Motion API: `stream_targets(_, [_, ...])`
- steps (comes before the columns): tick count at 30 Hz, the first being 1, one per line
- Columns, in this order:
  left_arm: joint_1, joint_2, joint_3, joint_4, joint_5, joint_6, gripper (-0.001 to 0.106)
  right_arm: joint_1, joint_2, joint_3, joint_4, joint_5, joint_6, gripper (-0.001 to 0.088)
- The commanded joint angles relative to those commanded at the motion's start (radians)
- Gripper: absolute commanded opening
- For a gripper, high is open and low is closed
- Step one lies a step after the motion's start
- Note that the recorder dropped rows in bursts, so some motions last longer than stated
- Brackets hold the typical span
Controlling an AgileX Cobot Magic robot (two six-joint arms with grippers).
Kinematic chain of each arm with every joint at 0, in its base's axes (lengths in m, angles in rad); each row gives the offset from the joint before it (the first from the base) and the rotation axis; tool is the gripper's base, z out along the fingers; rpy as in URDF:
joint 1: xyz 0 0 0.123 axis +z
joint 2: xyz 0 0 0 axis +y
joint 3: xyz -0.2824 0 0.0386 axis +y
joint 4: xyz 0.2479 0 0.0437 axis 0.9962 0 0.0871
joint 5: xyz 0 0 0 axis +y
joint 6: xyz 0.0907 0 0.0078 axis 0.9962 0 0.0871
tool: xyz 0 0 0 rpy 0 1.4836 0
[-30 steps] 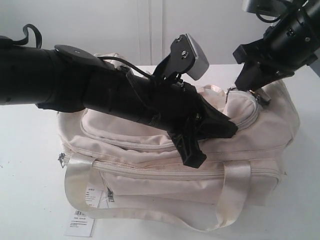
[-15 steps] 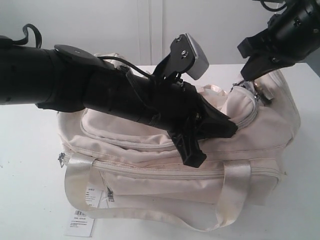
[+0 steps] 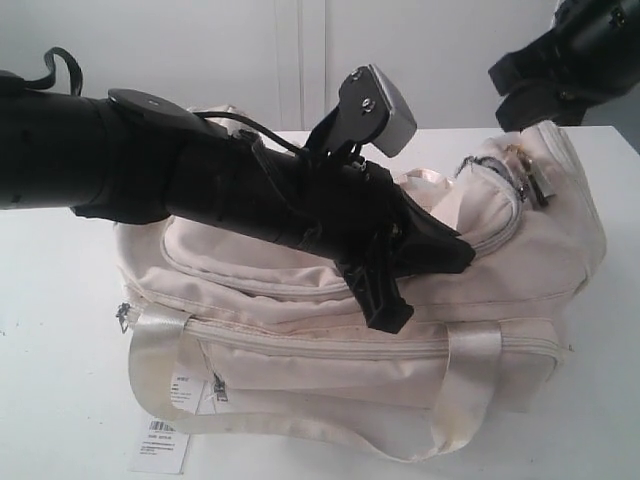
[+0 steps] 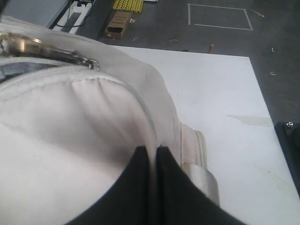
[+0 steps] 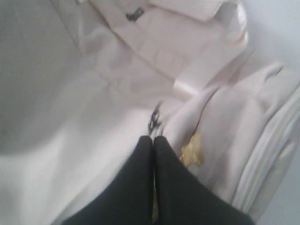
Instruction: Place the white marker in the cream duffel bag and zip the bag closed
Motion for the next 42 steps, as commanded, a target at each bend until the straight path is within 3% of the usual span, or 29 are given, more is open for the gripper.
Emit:
stream_targets(3, [0.0, 0.0, 0.0, 0.0, 0.0, 0.0, 0.0, 0.0, 0.0, 0.0, -0.002, -0.002, 0.003, 0.0003])
stream_targets(5, [0.0, 0.0, 0.0, 0.0, 0.0, 0.0, 0.0, 0.0, 0.004, 0.0, -0.036, 0.04, 0.003, 0.0055])
stream_targets(13, [0.0, 0.0, 0.0, 0.0, 0.0, 0.0, 0.0, 0.0, -0.034, 0.004, -0.085, 0.258, 0.075, 0.05])
stream_targets(21, [0.0, 0.0, 0.0, 0.0, 0.0, 0.0, 0.0, 0.0, -0.027, 0.096, -0.108, 0.26, 0.196, 0.0631])
stream_targets(27, [0.0, 0.0, 0.0, 0.0, 0.0, 0.0, 0.0, 0.0, -0.02, 0.157, -0.06, 0.142, 0.271, 0.0636])
stream_targets(30, [0.0, 0.0, 0.0, 0.0, 0.002, -0.002, 0.0, 0.0, -0.008, 0.164, 0.004, 0.135, 0.268, 0.0635])
stream_targets(38, [0.0, 0.0, 0.0, 0.0, 0.008, -0.005, 0.0, 0.0, 0.034, 0.166, 0.006, 0.108, 0.279, 0.0631])
stream_targets(42, [0.0, 0.0, 0.0, 0.0, 0.008, -0.005, 0.0, 0.0, 0.023, 0.164, 0.054, 0.102, 0.254, 0.0522])
